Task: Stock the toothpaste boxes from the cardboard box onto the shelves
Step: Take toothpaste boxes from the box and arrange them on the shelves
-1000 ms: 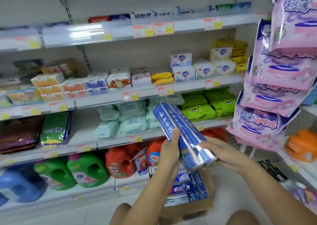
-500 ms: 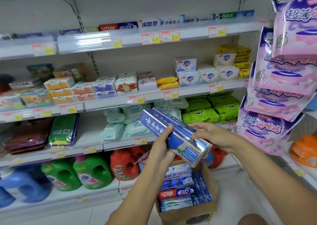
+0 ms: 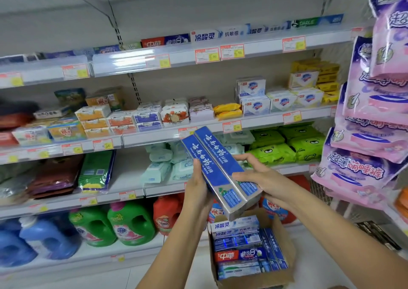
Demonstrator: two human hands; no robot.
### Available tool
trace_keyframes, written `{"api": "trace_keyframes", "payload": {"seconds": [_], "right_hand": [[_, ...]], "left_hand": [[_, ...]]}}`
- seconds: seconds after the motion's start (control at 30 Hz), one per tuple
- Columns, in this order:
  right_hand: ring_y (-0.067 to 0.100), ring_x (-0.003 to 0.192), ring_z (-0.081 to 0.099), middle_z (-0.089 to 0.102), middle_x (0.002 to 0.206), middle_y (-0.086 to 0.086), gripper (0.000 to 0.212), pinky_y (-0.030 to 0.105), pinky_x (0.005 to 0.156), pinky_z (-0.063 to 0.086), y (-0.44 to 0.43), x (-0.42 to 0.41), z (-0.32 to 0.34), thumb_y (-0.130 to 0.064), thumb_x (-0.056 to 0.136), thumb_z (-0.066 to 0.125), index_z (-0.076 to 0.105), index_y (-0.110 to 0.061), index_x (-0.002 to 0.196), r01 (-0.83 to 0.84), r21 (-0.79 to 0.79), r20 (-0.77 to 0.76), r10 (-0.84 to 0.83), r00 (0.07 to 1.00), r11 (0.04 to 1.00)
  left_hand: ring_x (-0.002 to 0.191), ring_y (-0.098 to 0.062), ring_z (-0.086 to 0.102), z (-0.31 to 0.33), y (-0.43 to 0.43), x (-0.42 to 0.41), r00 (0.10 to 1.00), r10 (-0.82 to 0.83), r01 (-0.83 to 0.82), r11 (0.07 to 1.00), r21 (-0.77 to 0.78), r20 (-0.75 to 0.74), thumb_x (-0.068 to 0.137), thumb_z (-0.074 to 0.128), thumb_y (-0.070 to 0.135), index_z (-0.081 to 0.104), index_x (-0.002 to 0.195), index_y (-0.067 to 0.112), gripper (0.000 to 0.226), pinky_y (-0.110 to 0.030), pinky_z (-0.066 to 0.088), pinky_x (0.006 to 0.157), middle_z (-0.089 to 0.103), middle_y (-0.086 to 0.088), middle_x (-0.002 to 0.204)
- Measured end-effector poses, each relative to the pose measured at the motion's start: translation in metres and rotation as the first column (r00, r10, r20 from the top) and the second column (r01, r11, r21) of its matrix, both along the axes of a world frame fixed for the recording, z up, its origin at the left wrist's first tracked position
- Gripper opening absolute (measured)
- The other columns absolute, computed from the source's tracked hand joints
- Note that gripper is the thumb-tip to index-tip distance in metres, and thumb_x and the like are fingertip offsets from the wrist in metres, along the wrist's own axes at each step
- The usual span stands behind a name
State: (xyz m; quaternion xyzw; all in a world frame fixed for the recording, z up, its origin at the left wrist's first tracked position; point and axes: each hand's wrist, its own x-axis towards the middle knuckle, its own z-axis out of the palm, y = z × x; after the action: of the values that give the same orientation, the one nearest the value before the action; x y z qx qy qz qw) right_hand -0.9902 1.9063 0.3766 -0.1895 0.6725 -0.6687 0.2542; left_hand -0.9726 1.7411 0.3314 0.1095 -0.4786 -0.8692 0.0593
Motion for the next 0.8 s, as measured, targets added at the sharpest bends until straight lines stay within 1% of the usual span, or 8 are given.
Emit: {"api": "trace_keyframes", "payload": {"seconds": [0.1, 0.2, 0.33, 0.47, 0.53, 0.63, 0.73, 0.8], "right_hand": [[0.017, 0.092, 0.069, 0.069, 0.105, 0.004, 0.041, 0.025, 0.076, 0.054, -0.008, 0.009, 0.0, -0.027, 0.086, 0.068, 0.049, -0.033, 0.122, 0.115, 0.182, -0.252, -0.067, 0.965, 0.977], [0.0, 0.099, 0.061, 0.062, 0.115, -0.014, 0.035, 0.019, 0.087, 0.048, -0.019, 0.02, -0.003, -0.041, 0.09, 0.059, 0.048, -0.039, 0.123, 0.185, 0.267, -0.471, -0.039, 0.881, 0.946], [-0.005, 0.101, 0.06, 0.059, 0.12, -0.022, 0.04, 0.027, 0.091, 0.051, -0.019, 0.025, -0.006, -0.041, 0.086, 0.064, 0.047, -0.046, 0.122, 0.134, 0.247, -0.462, -0.006, 0.887, 0.96], [-0.026, 0.094, 0.051, 0.051, 0.11, -0.034, 0.06, -0.002, 0.076, 0.039, -0.016, 0.027, -0.007, -0.033, 0.079, 0.074, 0.039, -0.047, 0.126, 0.131, 0.216, -0.441, -0.022, 0.897, 0.968], [-0.035, 0.09, 0.042, 0.043, 0.106, -0.041, 0.067, -0.006, 0.07, 0.035, -0.017, 0.027, -0.006, -0.034, 0.077, 0.076, 0.036, -0.046, 0.13, 0.137, 0.218, -0.436, -0.029, 0.899, 0.966], [-0.022, 0.095, 0.053, 0.053, 0.107, -0.033, 0.067, 0.003, 0.076, 0.045, -0.021, 0.021, -0.008, -0.029, 0.082, 0.072, 0.034, -0.046, 0.134, 0.103, 0.252, -0.386, 0.002, 0.922, 0.962], [0.013, 0.099, 0.065, 0.064, 0.112, -0.015, 0.066, 0.036, 0.09, 0.051, -0.03, 0.009, -0.008, -0.023, 0.083, 0.065, 0.032, -0.047, 0.134, 0.077, 0.309, -0.352, 0.039, 0.935, 0.948], [0.015, 0.1, 0.064, 0.061, 0.118, -0.013, 0.07, 0.032, 0.087, 0.051, -0.038, -0.001, -0.006, -0.026, 0.081, 0.068, 0.028, -0.048, 0.135, 0.053, 0.353, -0.318, 0.067, 0.946, 0.934]], "left_hand": [[0.095, -0.033, 0.066, 0.003, -0.001, -0.001, 0.998, -0.019, 0.017, 0.999, 0.038, 0.058, 0.095, 0.051, 0.032, 0.06, 0.115, 0.008, 0.032, -0.053, 0.047, 0.096, 0.069, -0.018, 0.11], [0.099, -0.034, 0.066, 0.003, 0.001, 0.003, 0.995, -0.096, 0.092, 0.987, 0.132, 0.027, 0.081, 0.06, 0.039, 0.063, 0.117, 0.008, 0.047, -0.05, 0.048, 0.095, 0.067, -0.02, 0.114], [0.102, -0.032, 0.067, -0.006, -0.001, 0.007, 0.991, -0.129, 0.122, 0.982, 0.141, 0.04, 0.078, 0.054, 0.052, 0.062, 0.118, 0.01, 0.058, -0.049, 0.053, 0.089, 0.067, -0.02, 0.114], [0.106, -0.033, 0.064, -0.012, -0.006, 0.003, 0.992, -0.108, 0.104, 0.992, 0.072, 0.058, 0.076, 0.05, 0.056, 0.058, 0.124, 0.01, 0.067, -0.054, 0.043, 0.102, 0.066, -0.02, 0.117], [0.106, -0.034, 0.063, -0.009, -0.006, 0.003, 0.994, -0.091, 0.086, 0.994, 0.073, 0.063, 0.077, 0.051, 0.055, 0.059, 0.123, 0.01, 0.065, -0.054, 0.042, 0.102, 0.067, -0.02, 0.116], [0.089, -0.027, 0.07, -0.004, -0.008, -0.001, 0.995, -0.024, 0.016, 0.997, 0.082, 0.096, 0.09, 0.04, 0.055, 0.062, 0.113, 0.011, 0.054, -0.043, 0.057, 0.081, 0.072, -0.016, 0.102], [0.069, -0.021, 0.071, -0.006, -0.015, -0.011, 0.986, 0.043, -0.066, 0.988, 0.142, 0.16, 0.097, 0.03, 0.054, 0.064, 0.104, 0.012, 0.054, -0.03, 0.057, 0.06, 0.074, -0.01, 0.085], [0.065, -0.021, 0.071, -0.008, -0.022, -0.017, 0.979, 0.073, -0.109, 0.977, 0.185, 0.191, 0.098, 0.031, 0.051, 0.063, 0.1, 0.012, 0.05, -0.029, 0.057, 0.057, 0.074, -0.01, 0.082]]}}
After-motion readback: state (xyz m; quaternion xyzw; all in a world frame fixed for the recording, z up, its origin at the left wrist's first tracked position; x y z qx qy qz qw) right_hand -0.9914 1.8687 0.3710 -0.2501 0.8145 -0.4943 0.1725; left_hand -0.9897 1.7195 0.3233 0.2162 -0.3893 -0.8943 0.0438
